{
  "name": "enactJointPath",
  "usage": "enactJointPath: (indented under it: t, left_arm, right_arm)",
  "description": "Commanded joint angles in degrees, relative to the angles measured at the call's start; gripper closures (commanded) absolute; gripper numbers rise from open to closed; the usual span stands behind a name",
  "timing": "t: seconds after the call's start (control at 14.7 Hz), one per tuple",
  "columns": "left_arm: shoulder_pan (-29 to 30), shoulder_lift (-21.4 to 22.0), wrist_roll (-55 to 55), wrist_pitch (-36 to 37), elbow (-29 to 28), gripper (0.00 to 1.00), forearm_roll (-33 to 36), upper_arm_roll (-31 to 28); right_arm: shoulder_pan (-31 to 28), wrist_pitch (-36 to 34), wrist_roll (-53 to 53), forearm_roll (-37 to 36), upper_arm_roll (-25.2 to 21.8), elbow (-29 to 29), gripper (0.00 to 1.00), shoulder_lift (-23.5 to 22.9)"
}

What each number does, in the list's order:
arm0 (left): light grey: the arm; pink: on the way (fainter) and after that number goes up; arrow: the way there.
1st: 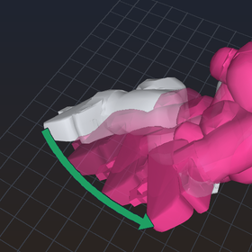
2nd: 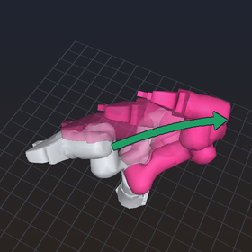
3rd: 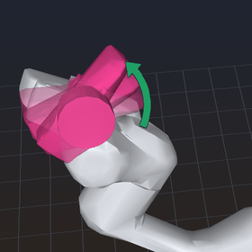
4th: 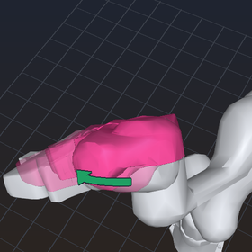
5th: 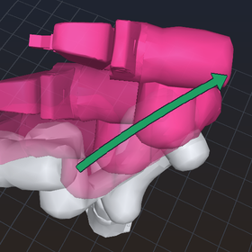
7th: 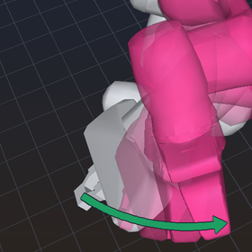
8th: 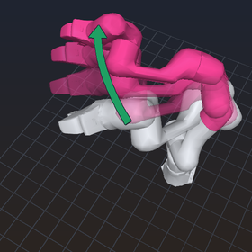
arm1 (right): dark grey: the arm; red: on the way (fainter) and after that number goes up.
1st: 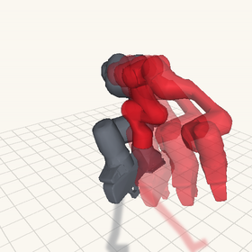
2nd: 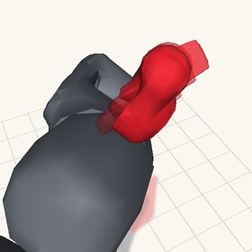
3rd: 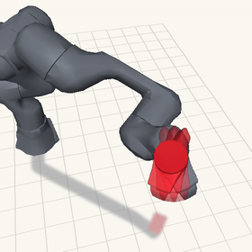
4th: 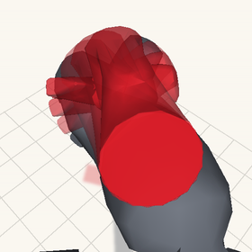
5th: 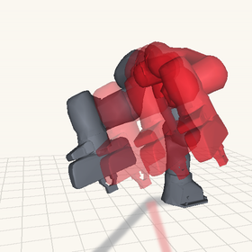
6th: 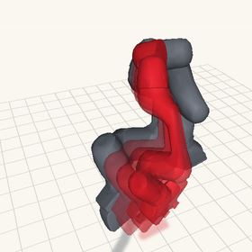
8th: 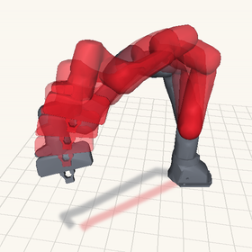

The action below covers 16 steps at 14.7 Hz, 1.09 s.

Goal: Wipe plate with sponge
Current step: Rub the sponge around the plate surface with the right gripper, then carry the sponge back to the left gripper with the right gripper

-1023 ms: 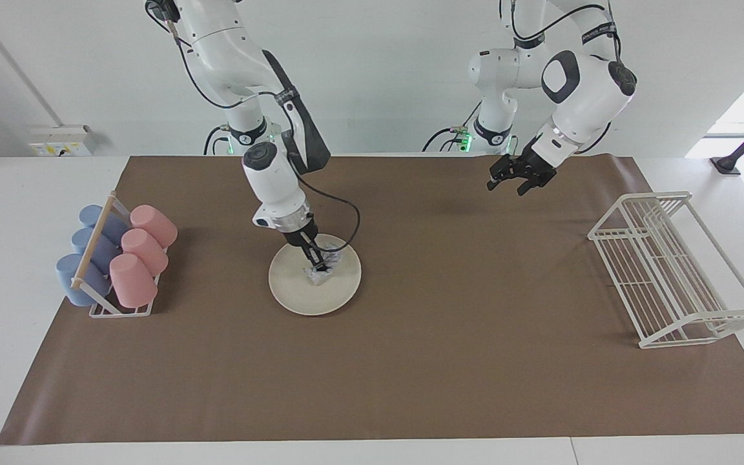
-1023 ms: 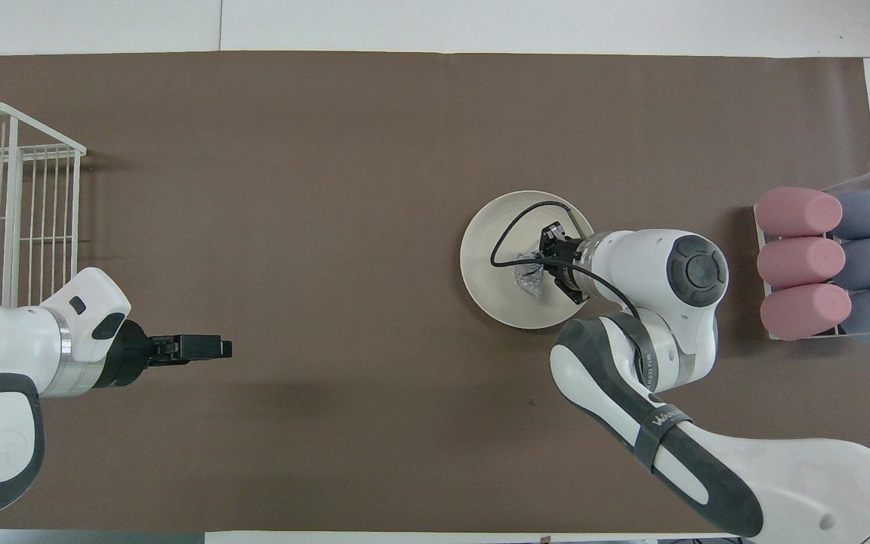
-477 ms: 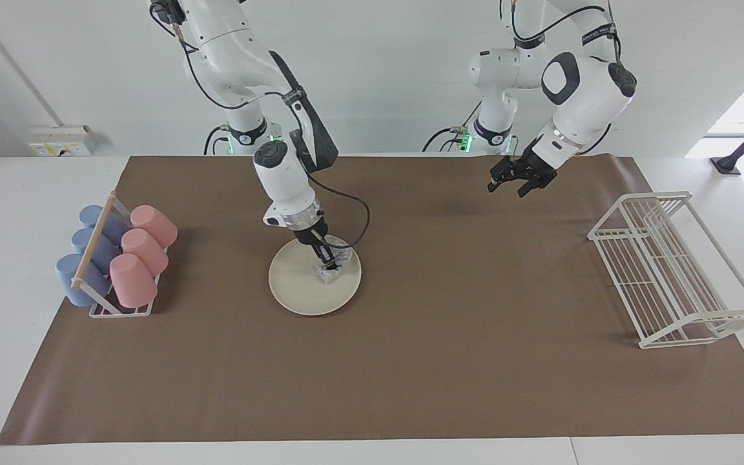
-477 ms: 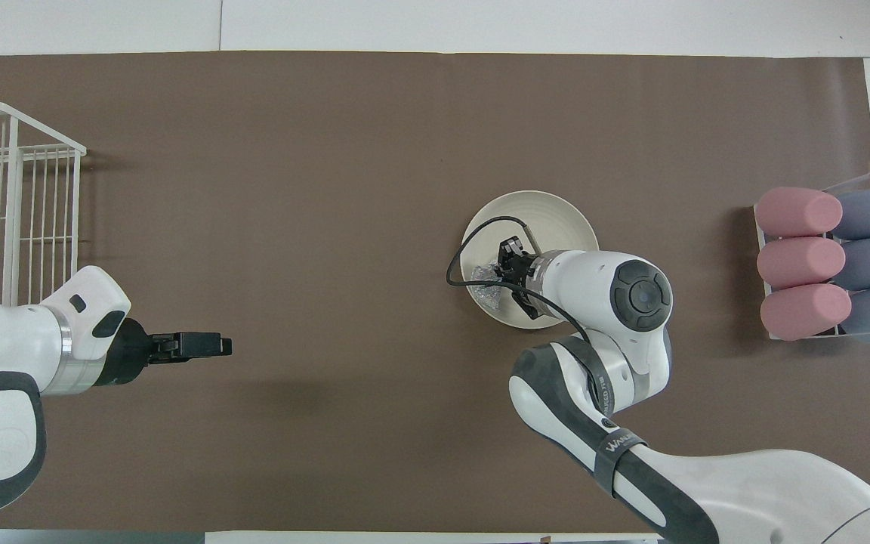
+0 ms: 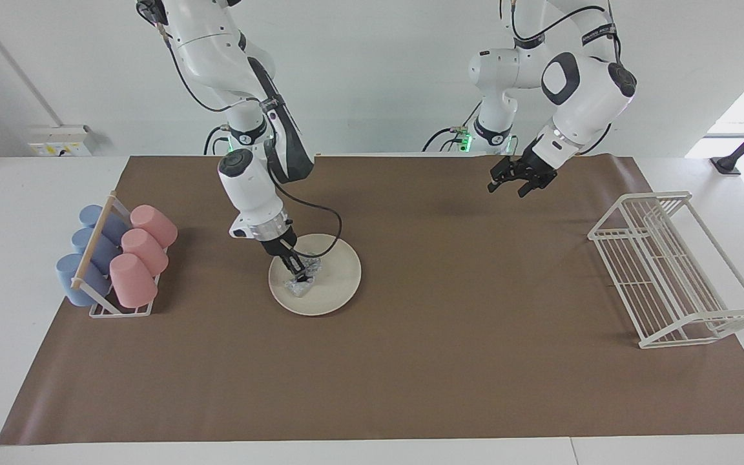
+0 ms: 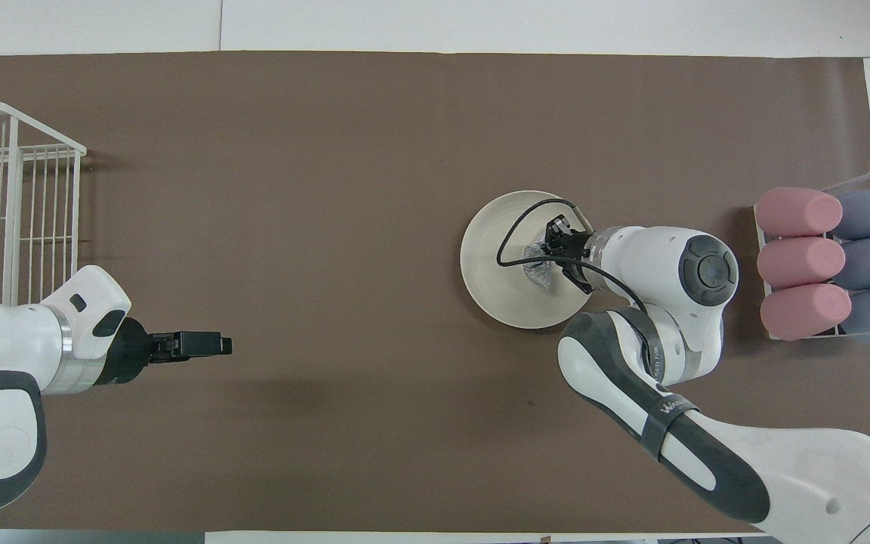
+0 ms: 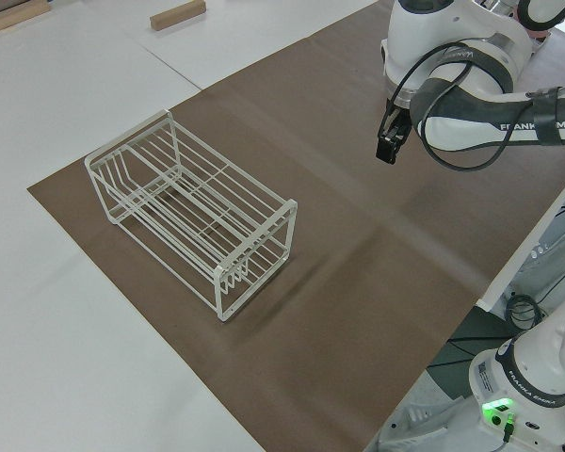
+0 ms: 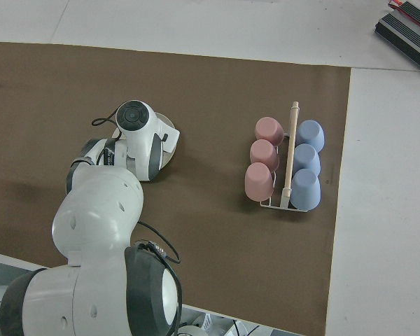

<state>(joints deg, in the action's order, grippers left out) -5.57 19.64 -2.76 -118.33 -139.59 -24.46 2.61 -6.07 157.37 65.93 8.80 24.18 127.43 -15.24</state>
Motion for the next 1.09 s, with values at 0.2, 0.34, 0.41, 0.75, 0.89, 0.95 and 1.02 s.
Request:
enactJointPath:
  t: [0.2,0.34,0.41,0.75,0.89,0.95,1.02]
  left_arm:
    - [0.30,-0.39,1.01,-1.29,0.28,0.00,1.26,0.11]
    - [0.30,-0.39,1.18,-1.64,0.46,0.00,1.26,0.11]
    - [0.30,-0.39,1.18,-1.64,0.46,0.00,1.26,0.11]
    - [0.30,-0.48,1.18,-1.64,0.46,0.00,1.26,0.11]
    - [0.30,-0.48,1.09,-1.64,0.46,0.00,1.26,0.11]
    - [0.38,-0.65,1.09,-1.55,0.46,0.00,1.26,0.11]
    - [0.30,-0.65,1.09,-1.55,0.46,0.00,1.26,0.03]
  right_arm:
    - [4.91,0.56,10.15,-0.01,0.26,1.06,1.00,-3.39]
    - [8.25,0.83,15.70,-0.01,0.26,0.98,1.00,-3.30]
    - [8.53,0.92,16.68,-0.01,0.26,0.97,1.00,-3.30]
    - [8.44,0.22,16.86,-0.01,0.17,0.28,1.00,-3.39]
    - [8.62,-1.53,19.39,-0.01,0.17,-1.21,1.00,-3.04]
    - [8.70,-4.07,21.76,-0.01,0.17,-2.61,1.00,-2.34]
    - [9.83,-7.66,23.52,-0.01,0.08,-4.37,1.00,-1.12]
